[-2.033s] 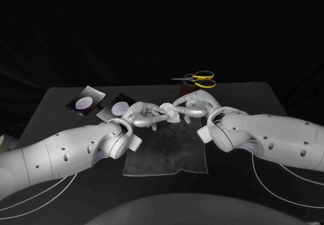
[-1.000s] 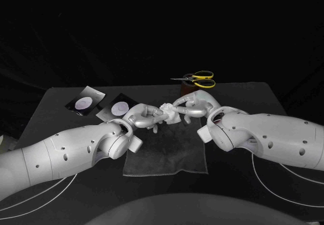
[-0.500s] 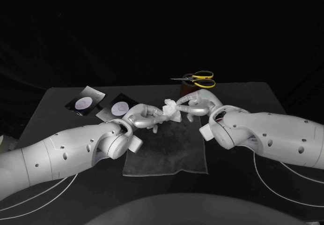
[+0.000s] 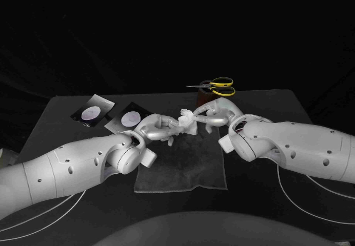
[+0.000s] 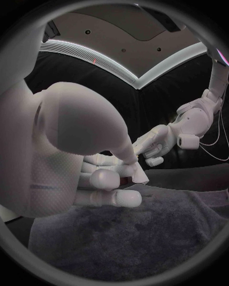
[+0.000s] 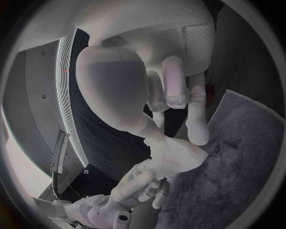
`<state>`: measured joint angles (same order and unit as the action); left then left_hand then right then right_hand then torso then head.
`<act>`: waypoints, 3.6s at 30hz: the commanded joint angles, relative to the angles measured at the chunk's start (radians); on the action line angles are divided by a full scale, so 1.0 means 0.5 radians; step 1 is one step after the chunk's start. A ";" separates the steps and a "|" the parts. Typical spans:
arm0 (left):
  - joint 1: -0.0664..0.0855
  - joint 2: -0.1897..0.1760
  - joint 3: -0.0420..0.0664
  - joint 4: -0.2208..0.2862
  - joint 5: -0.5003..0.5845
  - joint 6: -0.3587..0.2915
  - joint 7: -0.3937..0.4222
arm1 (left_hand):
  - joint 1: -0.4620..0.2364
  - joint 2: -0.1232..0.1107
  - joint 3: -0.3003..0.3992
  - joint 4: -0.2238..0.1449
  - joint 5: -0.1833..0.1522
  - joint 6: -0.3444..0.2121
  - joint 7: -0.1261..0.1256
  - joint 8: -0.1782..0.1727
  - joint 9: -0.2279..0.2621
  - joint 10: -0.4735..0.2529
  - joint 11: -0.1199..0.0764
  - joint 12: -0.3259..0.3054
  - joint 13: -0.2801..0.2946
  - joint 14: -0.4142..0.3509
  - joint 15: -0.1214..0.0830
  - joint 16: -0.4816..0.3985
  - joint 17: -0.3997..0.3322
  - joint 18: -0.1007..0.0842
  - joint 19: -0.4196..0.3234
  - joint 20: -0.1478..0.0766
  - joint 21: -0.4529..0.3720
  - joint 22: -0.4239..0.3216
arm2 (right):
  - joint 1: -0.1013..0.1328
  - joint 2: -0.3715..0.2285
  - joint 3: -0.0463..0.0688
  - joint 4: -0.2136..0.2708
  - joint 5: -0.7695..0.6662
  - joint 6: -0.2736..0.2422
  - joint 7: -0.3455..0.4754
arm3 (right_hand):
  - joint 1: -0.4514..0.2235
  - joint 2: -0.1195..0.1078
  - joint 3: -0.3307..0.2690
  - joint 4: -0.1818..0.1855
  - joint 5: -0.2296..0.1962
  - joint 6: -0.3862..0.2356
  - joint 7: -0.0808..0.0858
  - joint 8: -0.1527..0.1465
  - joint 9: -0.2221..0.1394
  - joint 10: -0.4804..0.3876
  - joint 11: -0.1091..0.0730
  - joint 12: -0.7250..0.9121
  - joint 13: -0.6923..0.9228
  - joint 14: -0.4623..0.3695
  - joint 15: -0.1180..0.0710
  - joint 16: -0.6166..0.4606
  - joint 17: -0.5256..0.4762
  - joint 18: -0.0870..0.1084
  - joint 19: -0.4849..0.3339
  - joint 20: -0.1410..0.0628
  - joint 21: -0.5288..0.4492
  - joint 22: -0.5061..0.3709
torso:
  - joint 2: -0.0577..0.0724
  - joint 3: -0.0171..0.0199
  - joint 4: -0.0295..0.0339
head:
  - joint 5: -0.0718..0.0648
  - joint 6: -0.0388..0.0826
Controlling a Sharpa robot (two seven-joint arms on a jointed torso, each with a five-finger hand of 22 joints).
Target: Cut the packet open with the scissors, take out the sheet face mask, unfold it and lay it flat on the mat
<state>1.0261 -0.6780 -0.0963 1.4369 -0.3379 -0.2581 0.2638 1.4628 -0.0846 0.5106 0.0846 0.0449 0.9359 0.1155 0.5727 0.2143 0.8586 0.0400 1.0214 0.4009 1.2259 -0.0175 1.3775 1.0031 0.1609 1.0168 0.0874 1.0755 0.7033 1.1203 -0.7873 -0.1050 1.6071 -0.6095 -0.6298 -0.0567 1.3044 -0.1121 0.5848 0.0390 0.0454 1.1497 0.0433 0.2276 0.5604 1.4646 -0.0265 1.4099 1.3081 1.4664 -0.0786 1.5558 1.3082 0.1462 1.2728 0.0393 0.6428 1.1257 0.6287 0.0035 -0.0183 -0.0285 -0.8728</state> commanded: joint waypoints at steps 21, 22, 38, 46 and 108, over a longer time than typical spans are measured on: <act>0.000 -0.013 0.002 0.010 0.104 0.104 0.018 | -0.050 -0.025 0.133 -0.040 0.007 -0.038 -0.002 0.067 0.150 0.001 -0.003 0.016 0.015 0.018 0.003 0.029 0.023 0.014 0.005 -0.002 0.049 0.047 | 0.001 0.008 0.001 -0.036 -0.118 0.040 -0.045 | -0.054 0.010 0.015 -0.030 0.006 -0.072 0.022 0.025 0.063 0.144 0.007 -0.116 0.307 0.178 0.002 -0.037 0.388 0.042 -0.051 -0.007 -0.119 -0.046 | 0.000 0.0001 0.001 | -0.008 0.000; 0.000 -0.013 0.002 0.011 0.104 0.109 0.015 | -0.055 -0.028 0.144 -0.044 0.008 -0.038 -0.001 0.069 0.152 0.001 -0.003 0.018 0.016 0.021 0.003 0.031 0.028 0.013 0.007 -0.002 0.054 0.053 | 0.001 0.010 0.001 -0.037 -0.119 0.044 -0.043 | -0.063 0.009 0.008 -0.038 0.006 -0.107 0.033 0.010 0.060 0.138 0.017 -0.143 0.294 0.172 0.010 -0.049 0.366 0.046 -0.066 -0.004 -0.152 -0.060 | 0.000 0.0001 0.001 | -0.009 0.000; 0.000 -0.016 0.002 0.025 0.119 0.149 0.003 | -0.100 -0.053 0.234 -0.074 0.008 -0.040 -0.002 0.084 0.171 0.004 -0.004 0.031 0.025 0.055 0.002 0.060 0.078 0.003 0.035 -0.003 0.110 0.125 | 0.000 0.028 -0.007 -0.067 -0.292 0.192 -0.136 | -0.241 -0.086 -0.206 0.005 0.006 -0.456 0.199 -0.190 -0.029 -0.069 0.161 -0.725 0.007 0.004 0.134 -0.304 -0.067 0.044 -0.238 0.075 -0.398 -0.165 | 0.001 -0.0005 0.000 | -0.010 0.000; 0.000 -0.023 0.002 0.029 0.209 0.140 -0.039 | -0.143 -0.079 0.297 -0.103 0.009 -0.034 -0.004 0.094 0.184 0.017 -0.006 0.038 0.028 0.120 -0.001 0.106 0.170 -0.016 0.105 -0.006 0.194 0.243 | -0.007 0.024 -0.013 -0.094 -0.614 0.220 -0.182 | -0.204 -0.095 -0.269 -0.009 0.006 -0.543 0.224 -0.242 -0.065 -0.149 0.186 -0.850 -0.071 -0.055 0.157 -0.358 -0.163 0.050 -0.270 0.107 -0.441 -0.188 | -0.001 0.0003 -0.001 | -0.014 0.000; 0.000 -0.014 0.003 0.074 0.352 0.070 -0.419 | -1.273 0.034 -0.207 0.422 0.008 -0.127 -0.004 -0.219 0.073 0.108 -0.011 0.324 0.156 0.400 -0.009 0.264 0.551 -0.084 0.376 -0.017 0.428 0.603 | -0.245 0.047 -0.056 0.070 -0.872 0.033 -0.054 | -0.211 -0.107 -0.284 -0.094 0.038 -0.414 0.215 -0.247 -0.234 0.007 0.180 -0.281 0.170 0.076 0.153 -0.146 0.117 0.065 -0.199 0.111 -0.392 -0.121 | 0.002 0.0020 0.000 | -0.032 0.000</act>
<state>1.0259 -0.6882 -0.0960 1.4731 -0.1666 -0.2529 0.0429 0.8334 -0.0689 0.4148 0.2951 0.0465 0.8732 0.1066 0.4662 0.2524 0.9205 0.0342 1.1766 0.4783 1.4279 -0.0303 1.5032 1.2780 0.1376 1.2026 0.0734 1.2878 1.0023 0.9986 -0.7636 -0.1332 1.6390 -1.0480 -0.6169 -0.1083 1.2082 -0.1634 0.4466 -0.0070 0.0603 0.9484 0.1514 0.1079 0.4446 1.4685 0.0557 1.2729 1.3081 1.4661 -0.0105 1.4861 1.3077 0.1681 1.1731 0.0899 0.4510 1.0636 0.6296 0.0054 -0.0185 -0.0453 -0.8728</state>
